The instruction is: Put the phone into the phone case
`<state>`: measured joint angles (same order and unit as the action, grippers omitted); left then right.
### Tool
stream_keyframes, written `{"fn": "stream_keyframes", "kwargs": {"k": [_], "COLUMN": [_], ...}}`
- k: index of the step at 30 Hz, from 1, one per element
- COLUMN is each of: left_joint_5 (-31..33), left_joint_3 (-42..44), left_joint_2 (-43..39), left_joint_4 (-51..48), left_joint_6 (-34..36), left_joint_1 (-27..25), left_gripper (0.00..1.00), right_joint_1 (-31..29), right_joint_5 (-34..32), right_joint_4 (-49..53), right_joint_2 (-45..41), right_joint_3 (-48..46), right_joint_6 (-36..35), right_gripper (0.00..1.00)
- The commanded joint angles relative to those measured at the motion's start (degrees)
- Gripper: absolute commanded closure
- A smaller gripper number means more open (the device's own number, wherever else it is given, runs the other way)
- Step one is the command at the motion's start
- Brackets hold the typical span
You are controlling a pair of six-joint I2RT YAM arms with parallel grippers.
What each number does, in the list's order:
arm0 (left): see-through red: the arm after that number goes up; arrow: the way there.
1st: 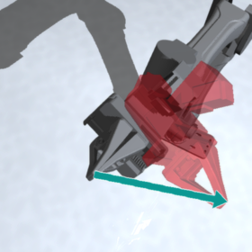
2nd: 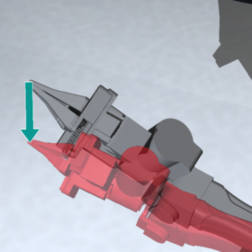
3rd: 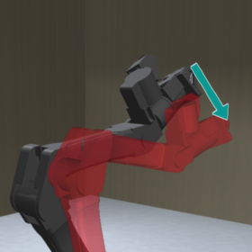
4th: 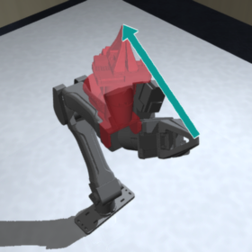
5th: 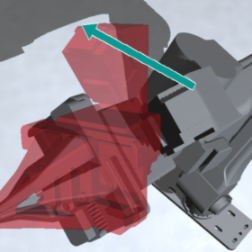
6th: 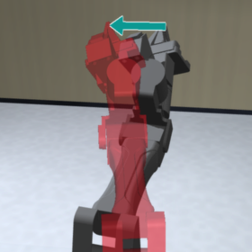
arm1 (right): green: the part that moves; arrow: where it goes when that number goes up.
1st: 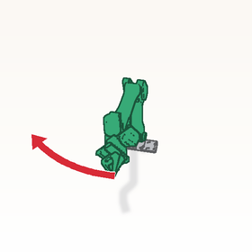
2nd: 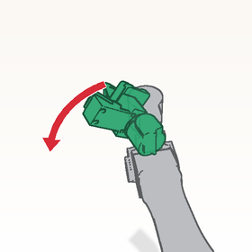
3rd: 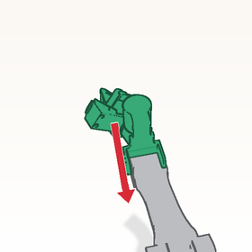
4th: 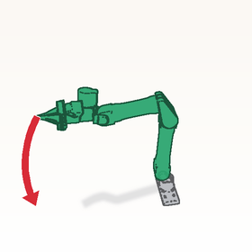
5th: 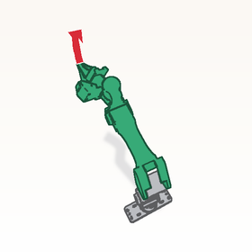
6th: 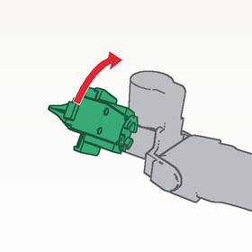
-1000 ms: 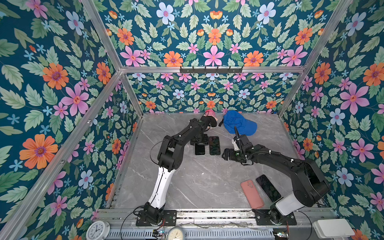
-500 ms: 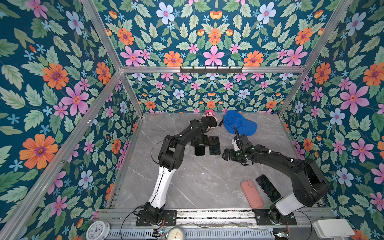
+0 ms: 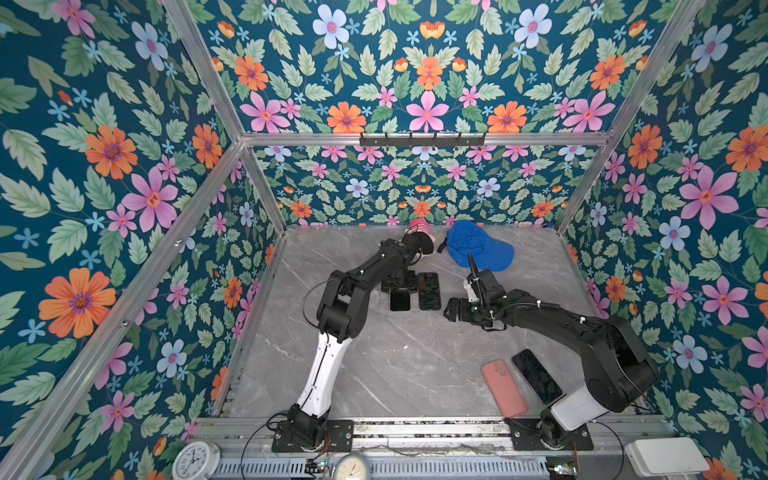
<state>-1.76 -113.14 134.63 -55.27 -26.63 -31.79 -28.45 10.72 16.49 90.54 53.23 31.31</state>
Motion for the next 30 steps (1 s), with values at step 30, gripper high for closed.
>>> {"fn": "stream_keyframes", "kwargs": {"k": [30], "left_joint_5": [-1.8], "left_joint_3": [30.9], "left_joint_2": [-28.4], "left_joint_4": [11.6], "left_joint_6": [-6.5], "left_joint_1": [-5.2], "left_gripper": [0.08], "right_joint_1": [-13.0], "right_joint_5": [-13.3], "right_joint_4": [32.4], "right_joint_2": [-20.7], "right_joint_3": [-10.0], "right_joint_6": [11.4], "right_gripper": [0.33]}}
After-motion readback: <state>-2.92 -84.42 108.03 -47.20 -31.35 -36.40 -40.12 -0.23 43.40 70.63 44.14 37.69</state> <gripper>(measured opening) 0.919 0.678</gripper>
